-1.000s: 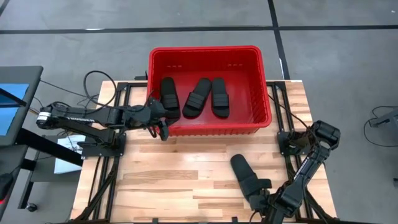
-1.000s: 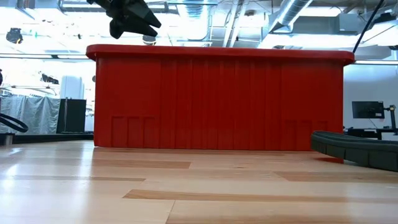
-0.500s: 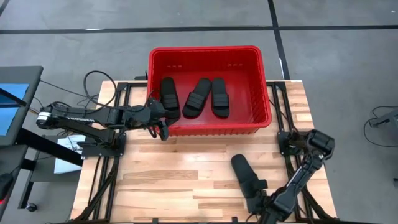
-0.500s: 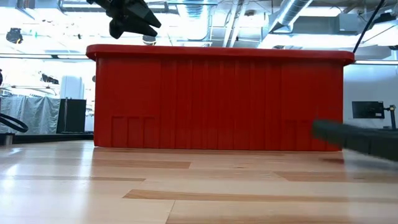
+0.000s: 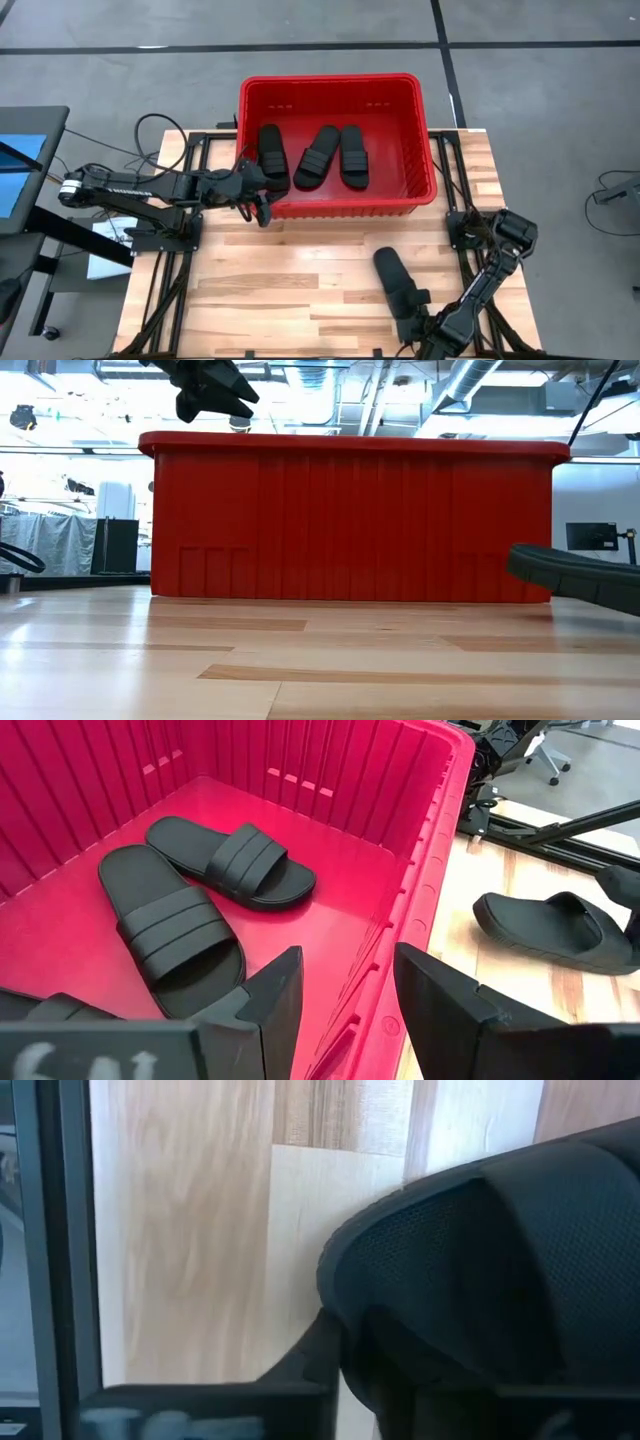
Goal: Pick and place slides into bin
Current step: Put the black slipper into the red bin
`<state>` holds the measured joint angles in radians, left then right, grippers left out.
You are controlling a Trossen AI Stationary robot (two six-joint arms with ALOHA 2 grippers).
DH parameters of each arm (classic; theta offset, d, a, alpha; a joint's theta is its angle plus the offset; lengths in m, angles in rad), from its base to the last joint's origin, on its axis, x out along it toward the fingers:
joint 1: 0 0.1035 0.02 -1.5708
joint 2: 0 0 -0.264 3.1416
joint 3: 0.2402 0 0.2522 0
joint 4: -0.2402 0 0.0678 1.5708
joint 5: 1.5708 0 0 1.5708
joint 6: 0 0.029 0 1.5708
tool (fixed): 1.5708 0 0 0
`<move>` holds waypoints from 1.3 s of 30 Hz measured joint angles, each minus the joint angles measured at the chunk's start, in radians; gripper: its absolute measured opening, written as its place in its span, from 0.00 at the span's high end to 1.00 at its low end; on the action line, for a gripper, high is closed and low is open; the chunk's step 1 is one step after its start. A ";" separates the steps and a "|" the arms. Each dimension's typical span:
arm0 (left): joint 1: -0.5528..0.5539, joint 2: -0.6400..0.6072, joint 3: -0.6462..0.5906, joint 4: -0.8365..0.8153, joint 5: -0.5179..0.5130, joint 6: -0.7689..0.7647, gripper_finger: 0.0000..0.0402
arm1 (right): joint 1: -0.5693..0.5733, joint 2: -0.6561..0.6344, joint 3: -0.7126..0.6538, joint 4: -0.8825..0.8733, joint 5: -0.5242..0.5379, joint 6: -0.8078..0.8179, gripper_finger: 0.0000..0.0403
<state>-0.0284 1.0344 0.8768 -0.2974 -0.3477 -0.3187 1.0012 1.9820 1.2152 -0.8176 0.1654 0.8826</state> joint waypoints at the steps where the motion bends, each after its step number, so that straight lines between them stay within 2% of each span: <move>1: 0.000 0.000 0.000 0.000 0.000 0.000 0.63 | 0.000 0.000 0.000 0.001 0.000 0.008 0.96; 7: 0.000 0.000 0.000 -0.001 0.001 0.000 0.63 | 0.000 -0.004 0.016 -0.020 -0.010 0.033 0.99; 12: 0.000 0.000 0.000 0.000 0.001 -0.007 0.63 | -0.001 -0.025 0.083 -0.143 0.022 0.020 0.99; 18: 0.000 0.000 0.000 -0.003 0.001 -0.007 0.63 | -0.007 -0.043 0.225 -0.356 0.068 0.011 1.00; 24: 0.000 0.000 0.000 -0.002 0.001 -0.007 0.63 | -0.002 -0.044 0.382 -0.499 0.100 -0.005 1.00; 36: 0.000 0.000 0.000 -0.002 0.001 -0.007 0.63 | 0.033 -0.047 0.694 -0.747 0.183 -0.019 1.00; 39: 0.000 0.000 0.000 -0.001 0.001 -0.007 0.63 | 0.039 -0.047 0.751 -0.755 0.188 -0.049 1.00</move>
<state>-0.0284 1.0344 0.8768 -0.2987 -0.3466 -0.3260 1.0406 1.9354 1.9660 -1.5725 0.3531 0.8338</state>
